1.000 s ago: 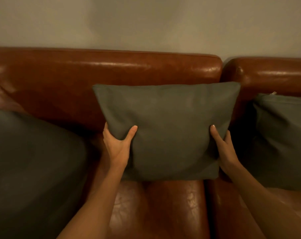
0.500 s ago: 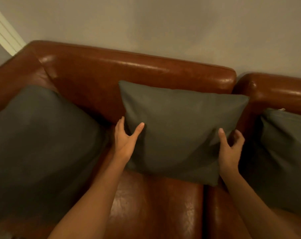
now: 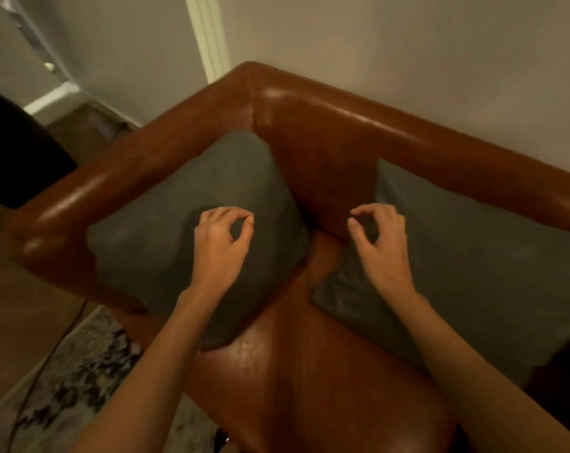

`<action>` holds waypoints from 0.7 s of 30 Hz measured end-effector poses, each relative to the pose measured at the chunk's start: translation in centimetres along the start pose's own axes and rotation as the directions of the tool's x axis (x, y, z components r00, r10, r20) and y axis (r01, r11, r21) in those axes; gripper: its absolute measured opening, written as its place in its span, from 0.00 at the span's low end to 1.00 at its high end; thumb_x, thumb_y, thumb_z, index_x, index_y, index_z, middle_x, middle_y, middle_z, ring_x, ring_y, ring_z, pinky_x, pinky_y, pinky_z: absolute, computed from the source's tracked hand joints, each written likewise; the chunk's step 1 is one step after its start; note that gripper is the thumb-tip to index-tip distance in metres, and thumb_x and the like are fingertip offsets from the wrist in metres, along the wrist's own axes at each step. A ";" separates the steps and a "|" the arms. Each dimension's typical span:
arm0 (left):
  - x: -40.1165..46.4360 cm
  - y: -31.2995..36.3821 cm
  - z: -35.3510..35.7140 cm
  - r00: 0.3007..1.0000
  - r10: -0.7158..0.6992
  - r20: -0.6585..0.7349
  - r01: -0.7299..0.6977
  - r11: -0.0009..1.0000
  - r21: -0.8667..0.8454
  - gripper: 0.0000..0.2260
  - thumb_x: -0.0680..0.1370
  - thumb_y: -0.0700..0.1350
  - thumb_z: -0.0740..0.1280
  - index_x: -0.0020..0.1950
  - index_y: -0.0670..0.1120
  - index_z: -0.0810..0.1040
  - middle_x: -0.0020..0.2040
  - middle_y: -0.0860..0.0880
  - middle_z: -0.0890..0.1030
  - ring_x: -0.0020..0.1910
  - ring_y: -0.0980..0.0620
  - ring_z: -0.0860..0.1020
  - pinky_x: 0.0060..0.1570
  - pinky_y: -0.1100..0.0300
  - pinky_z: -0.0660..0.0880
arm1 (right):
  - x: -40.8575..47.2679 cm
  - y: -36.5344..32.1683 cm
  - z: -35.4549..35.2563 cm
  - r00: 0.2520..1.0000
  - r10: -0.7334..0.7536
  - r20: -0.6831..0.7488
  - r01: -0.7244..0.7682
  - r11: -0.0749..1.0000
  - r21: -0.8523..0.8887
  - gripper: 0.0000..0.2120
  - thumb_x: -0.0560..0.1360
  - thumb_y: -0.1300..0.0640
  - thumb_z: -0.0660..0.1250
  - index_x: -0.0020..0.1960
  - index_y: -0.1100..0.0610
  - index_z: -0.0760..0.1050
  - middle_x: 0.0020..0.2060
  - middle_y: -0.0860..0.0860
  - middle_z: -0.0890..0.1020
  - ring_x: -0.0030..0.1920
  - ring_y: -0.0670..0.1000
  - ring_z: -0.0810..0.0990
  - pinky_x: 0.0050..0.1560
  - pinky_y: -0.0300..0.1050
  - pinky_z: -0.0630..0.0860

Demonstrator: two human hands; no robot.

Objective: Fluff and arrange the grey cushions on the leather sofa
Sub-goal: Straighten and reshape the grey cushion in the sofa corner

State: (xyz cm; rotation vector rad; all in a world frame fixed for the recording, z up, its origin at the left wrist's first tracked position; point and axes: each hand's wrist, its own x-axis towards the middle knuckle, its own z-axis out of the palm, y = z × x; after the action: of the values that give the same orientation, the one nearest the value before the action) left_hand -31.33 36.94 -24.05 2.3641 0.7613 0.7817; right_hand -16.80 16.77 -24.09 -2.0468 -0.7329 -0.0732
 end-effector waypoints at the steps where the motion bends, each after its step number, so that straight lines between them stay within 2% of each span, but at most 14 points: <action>1: 0.6 -1.4 -1.4 1.000 -0.008 -0.028 0.009 0.999 0.053 0.08 0.78 0.47 0.65 0.51 0.48 0.82 0.52 0.50 0.81 0.57 0.47 0.74 0.57 0.51 0.68 | 0.7 -1.2 1.7 0.998 -0.006 0.066 0.005 1.000 0.003 0.04 0.79 0.56 0.66 0.54 0.53 0.77 0.50 0.45 0.75 0.54 0.46 0.70 0.54 0.27 0.62; 5: 2.3 -6.4 -5.8 0.994 -0.026 -0.108 0.054 0.962 0.268 0.14 0.78 0.53 0.63 0.59 0.48 0.79 0.59 0.47 0.78 0.63 0.44 0.70 0.64 0.44 0.64 | 3.8 -5.2 7.9 0.974 -0.051 0.223 0.051 0.999 0.010 0.06 0.79 0.55 0.65 0.55 0.52 0.77 0.51 0.45 0.75 0.53 0.46 0.70 0.52 0.28 0.62; 7: 3.1 -8.8 -7.2 0.992 -0.124 -0.024 0.124 0.912 0.391 0.23 0.78 0.60 0.62 0.67 0.48 0.72 0.66 0.45 0.73 0.68 0.41 0.66 0.69 0.39 0.59 | 5.4 -6.8 10.8 0.964 -0.072 0.257 0.071 0.997 0.013 0.08 0.80 0.55 0.65 0.58 0.53 0.77 0.53 0.45 0.74 0.56 0.47 0.70 0.57 0.36 0.64; 9: 3.9 -10.8 -8.2 0.945 -0.306 0.116 0.212 0.844 0.493 0.37 0.74 0.71 0.56 0.75 0.49 0.62 0.73 0.44 0.66 0.72 0.39 0.61 0.71 0.37 0.53 | 7.2 -8.2 13.7 0.948 -0.063 0.313 0.061 0.998 0.014 0.13 0.80 0.52 0.64 0.64 0.52 0.74 0.60 0.47 0.72 0.62 0.47 0.68 0.64 0.42 0.62; 10: 4.1 -11.0 -8.3 0.924 -0.344 0.169 0.203 0.813 0.545 0.43 0.71 0.76 0.51 0.76 0.49 0.58 0.74 0.43 0.63 0.72 0.38 0.60 0.71 0.37 0.53 | 7.9 -8.6 14.6 0.934 -0.043 0.355 0.041 0.999 0.012 0.17 0.80 0.49 0.64 0.67 0.50 0.71 0.65 0.48 0.69 0.67 0.50 0.66 0.67 0.43 0.60; 12: 4.4 -11.6 -8.4 0.906 -0.350 0.239 0.144 0.785 0.603 0.50 0.65 0.80 0.45 0.78 0.50 0.53 0.76 0.43 0.59 0.72 0.37 0.60 0.69 0.38 0.56 | 9.1 -9.3 17.0 0.895 0.027 0.445 -0.023 1.000 -0.014 0.25 0.78 0.43 0.64 0.74 0.43 0.63 0.76 0.50 0.58 0.75 0.56 0.56 0.72 0.50 0.55; 14: 4.9 -12.0 -8.6 0.892 -0.362 0.270 0.138 0.787 0.601 0.50 0.63 0.81 0.44 0.79 0.53 0.49 0.78 0.43 0.56 0.72 0.36 0.59 0.69 0.38 0.56 | 9.4 -9.9 19.3 0.858 0.103 0.503 -0.066 0.994 -0.089 0.32 0.76 0.39 0.64 0.76 0.38 0.54 0.79 0.47 0.46 0.78 0.57 0.45 0.74 0.60 0.49; 16: 5.3 -12.1 -8.7 0.866 -0.399 0.301 0.152 0.784 0.602 0.50 0.63 0.81 0.46 0.79 0.56 0.46 0.79 0.43 0.52 0.74 0.34 0.55 0.70 0.36 0.53 | 9.2 -10.2 20.7 0.854 0.150 0.498 -0.059 0.979 -0.194 0.35 0.75 0.35 0.63 0.77 0.36 0.51 0.79 0.45 0.40 0.78 0.56 0.40 0.73 0.64 0.46; 19: 5.7 -12.2 -9.0 0.819 -0.447 0.361 0.154 0.776 0.611 0.50 0.62 0.82 0.48 0.78 0.59 0.41 0.80 0.42 0.46 0.76 0.32 0.49 0.70 0.33 0.49 | 9.4 -10.2 20.8 0.866 0.192 0.462 -0.082 0.965 -0.248 0.35 0.72 0.33 0.65 0.75 0.34 0.54 0.79 0.43 0.42 0.78 0.54 0.41 0.73 0.65 0.46; 21: 5.7 -12.2 -9.0 0.807 -0.442 0.392 0.125 0.777 0.617 0.52 0.60 0.82 0.48 0.78 0.59 0.40 0.79 0.41 0.46 0.75 0.32 0.51 0.70 0.32 0.50 | 10.2 -9.9 20.2 0.863 0.202 0.464 -0.085 0.962 -0.261 0.35 0.71 0.32 0.66 0.74 0.34 0.56 0.79 0.43 0.45 0.78 0.54 0.41 0.73 0.64 0.44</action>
State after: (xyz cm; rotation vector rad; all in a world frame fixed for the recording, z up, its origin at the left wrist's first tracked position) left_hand -37.57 51.89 -23.43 2.6635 1.1983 -0.2896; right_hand -18.17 41.41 -24.71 -2.3709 -0.9048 0.4860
